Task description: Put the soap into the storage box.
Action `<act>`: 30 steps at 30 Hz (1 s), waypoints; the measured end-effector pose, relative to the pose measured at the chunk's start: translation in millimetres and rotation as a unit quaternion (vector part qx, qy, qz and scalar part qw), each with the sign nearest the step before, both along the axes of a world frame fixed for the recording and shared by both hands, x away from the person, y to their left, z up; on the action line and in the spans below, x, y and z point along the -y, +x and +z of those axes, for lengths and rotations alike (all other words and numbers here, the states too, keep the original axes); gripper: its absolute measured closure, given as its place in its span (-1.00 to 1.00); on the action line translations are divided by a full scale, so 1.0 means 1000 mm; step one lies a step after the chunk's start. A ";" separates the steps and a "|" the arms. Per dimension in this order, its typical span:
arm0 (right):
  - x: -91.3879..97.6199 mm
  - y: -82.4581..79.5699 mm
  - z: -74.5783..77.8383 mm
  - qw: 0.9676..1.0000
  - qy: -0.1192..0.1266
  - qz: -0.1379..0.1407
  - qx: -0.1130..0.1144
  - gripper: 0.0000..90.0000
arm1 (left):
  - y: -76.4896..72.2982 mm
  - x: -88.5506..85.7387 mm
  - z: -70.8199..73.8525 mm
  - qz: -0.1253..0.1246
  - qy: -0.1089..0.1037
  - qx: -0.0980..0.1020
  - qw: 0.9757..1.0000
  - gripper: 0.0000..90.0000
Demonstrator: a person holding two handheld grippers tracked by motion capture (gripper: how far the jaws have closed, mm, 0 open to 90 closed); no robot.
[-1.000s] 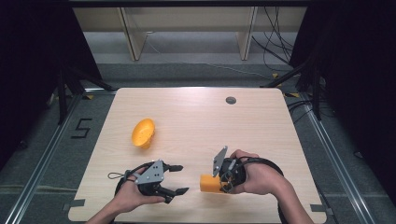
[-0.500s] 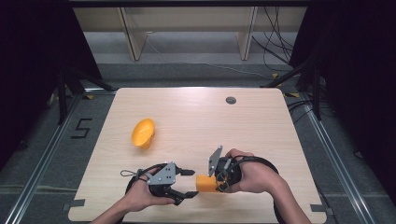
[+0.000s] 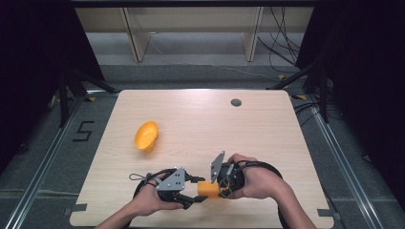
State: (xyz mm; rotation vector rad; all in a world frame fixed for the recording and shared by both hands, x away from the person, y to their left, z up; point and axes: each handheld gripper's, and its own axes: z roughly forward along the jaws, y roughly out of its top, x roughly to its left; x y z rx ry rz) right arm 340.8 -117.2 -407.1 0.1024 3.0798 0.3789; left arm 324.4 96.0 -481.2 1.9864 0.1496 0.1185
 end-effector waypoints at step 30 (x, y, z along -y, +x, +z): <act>0.013 0.000 0.011 0.997 0.076 0.020 0.025 -0.22 | -0.006 -0.005 0.004 0.030 0.004 -0.009 0.999 0.34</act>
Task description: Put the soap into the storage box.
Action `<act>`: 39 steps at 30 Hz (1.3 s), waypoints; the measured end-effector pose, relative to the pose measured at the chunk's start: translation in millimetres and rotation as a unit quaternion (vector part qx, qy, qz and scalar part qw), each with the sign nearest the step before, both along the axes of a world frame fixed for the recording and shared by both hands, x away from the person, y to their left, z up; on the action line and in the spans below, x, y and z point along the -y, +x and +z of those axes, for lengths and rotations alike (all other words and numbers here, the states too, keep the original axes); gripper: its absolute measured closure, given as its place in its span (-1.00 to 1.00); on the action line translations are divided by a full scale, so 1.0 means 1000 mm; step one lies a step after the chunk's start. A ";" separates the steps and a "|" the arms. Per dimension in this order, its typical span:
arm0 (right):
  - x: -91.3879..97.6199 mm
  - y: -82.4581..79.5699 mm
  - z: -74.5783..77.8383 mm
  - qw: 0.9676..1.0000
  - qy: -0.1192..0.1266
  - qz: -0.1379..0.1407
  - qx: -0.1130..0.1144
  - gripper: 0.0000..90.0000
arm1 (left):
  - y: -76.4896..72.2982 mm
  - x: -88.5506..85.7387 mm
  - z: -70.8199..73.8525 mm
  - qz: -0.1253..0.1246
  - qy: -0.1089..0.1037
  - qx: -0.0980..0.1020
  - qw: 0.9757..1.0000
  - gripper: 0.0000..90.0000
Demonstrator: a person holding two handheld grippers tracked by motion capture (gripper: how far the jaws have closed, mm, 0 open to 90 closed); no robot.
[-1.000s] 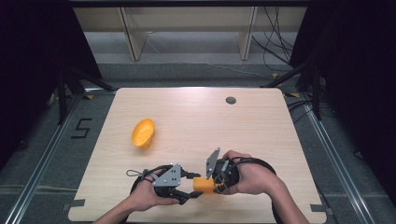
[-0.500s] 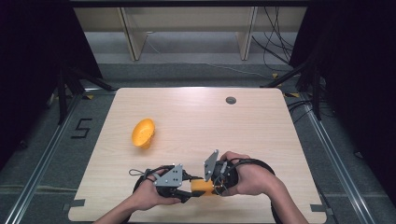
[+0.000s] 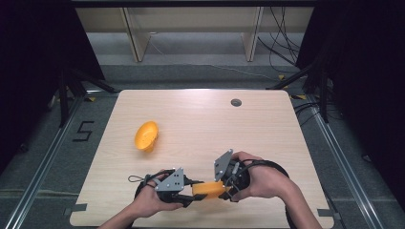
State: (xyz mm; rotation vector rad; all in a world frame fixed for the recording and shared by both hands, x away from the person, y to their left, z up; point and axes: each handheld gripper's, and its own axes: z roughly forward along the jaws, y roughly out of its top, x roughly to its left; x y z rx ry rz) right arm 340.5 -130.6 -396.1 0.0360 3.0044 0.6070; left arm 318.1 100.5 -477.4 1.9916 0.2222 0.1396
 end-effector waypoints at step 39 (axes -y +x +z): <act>0.138 -0.036 -0.051 0.870 0.250 -0.415 0.093 -0.05 | 0.007 -0.064 0.020 0.308 -0.056 0.021 0.950 0.35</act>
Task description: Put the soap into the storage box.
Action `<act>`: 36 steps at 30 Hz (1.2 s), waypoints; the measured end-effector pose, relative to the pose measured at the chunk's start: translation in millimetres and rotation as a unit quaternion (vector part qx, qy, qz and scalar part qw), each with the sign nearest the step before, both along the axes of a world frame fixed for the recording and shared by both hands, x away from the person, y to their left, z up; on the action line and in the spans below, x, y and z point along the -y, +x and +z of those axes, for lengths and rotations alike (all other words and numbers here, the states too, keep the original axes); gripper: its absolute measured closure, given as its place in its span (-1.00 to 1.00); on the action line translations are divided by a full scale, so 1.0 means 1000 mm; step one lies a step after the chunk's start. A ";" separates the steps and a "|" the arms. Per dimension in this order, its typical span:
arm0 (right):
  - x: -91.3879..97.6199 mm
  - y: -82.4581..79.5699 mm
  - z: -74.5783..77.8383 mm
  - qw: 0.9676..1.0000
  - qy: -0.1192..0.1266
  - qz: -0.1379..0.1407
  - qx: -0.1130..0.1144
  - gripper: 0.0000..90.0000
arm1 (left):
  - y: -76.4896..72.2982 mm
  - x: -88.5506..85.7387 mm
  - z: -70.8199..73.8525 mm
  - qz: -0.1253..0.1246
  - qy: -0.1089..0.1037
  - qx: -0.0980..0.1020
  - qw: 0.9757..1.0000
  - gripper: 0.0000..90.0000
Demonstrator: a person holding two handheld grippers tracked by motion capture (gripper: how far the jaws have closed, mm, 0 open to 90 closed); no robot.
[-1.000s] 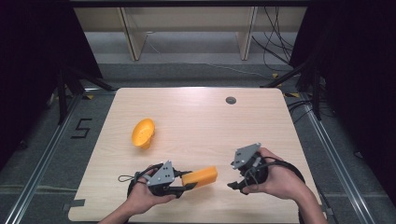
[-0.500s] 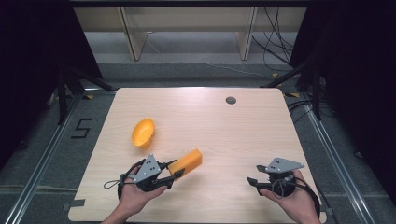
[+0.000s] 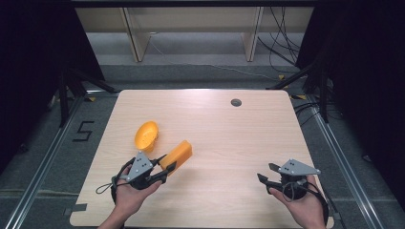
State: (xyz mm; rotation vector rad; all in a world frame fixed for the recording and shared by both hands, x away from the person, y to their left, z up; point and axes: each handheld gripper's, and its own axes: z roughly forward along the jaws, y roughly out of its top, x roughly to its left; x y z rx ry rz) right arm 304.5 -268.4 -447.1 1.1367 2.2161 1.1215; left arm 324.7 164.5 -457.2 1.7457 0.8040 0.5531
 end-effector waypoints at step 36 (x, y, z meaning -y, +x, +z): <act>0.006 0.001 0.003 0.998 -0.010 -0.033 0.046 -0.04 | 0.013 -0.029 0.005 0.116 -0.023 0.010 0.993 0.35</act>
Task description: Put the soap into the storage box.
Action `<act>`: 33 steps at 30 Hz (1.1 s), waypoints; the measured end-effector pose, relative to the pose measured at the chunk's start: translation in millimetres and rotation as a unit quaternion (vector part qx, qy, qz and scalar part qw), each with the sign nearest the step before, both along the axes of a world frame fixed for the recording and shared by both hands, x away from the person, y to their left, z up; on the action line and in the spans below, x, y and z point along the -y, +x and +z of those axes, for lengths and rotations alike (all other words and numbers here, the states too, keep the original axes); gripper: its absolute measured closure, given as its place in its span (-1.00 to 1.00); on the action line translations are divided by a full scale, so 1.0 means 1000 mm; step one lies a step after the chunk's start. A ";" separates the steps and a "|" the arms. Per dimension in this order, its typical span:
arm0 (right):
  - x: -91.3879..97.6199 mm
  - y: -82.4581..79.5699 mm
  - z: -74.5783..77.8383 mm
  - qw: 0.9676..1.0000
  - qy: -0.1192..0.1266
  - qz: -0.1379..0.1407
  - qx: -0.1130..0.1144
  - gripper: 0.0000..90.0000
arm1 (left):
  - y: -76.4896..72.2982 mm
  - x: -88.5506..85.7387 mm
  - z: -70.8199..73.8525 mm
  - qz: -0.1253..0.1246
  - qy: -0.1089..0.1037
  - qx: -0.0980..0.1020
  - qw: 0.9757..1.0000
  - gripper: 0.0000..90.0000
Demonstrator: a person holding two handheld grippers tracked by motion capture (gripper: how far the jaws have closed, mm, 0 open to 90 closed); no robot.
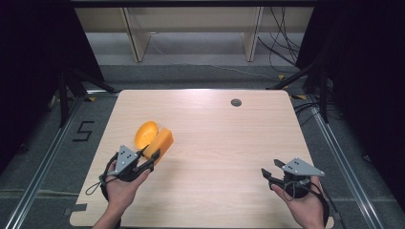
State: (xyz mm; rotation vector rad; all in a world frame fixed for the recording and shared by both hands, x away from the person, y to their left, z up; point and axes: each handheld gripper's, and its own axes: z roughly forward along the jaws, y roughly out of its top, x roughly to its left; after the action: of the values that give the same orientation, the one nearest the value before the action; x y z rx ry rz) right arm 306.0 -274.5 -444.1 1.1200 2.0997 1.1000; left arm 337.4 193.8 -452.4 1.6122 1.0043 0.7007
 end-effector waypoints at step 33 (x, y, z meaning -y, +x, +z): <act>0.004 0.000 -0.001 1.000 -0.001 -0.017 0.012 -0.06 | 0.016 -0.003 0.018 0.083 -0.009 0.011 0.996 0.35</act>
State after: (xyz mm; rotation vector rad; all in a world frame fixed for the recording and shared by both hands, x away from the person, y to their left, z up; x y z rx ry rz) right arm 305.9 -278.2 -444.6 1.1331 2.0556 1.0887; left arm 353.2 197.3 -434.7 1.5148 1.1348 0.8178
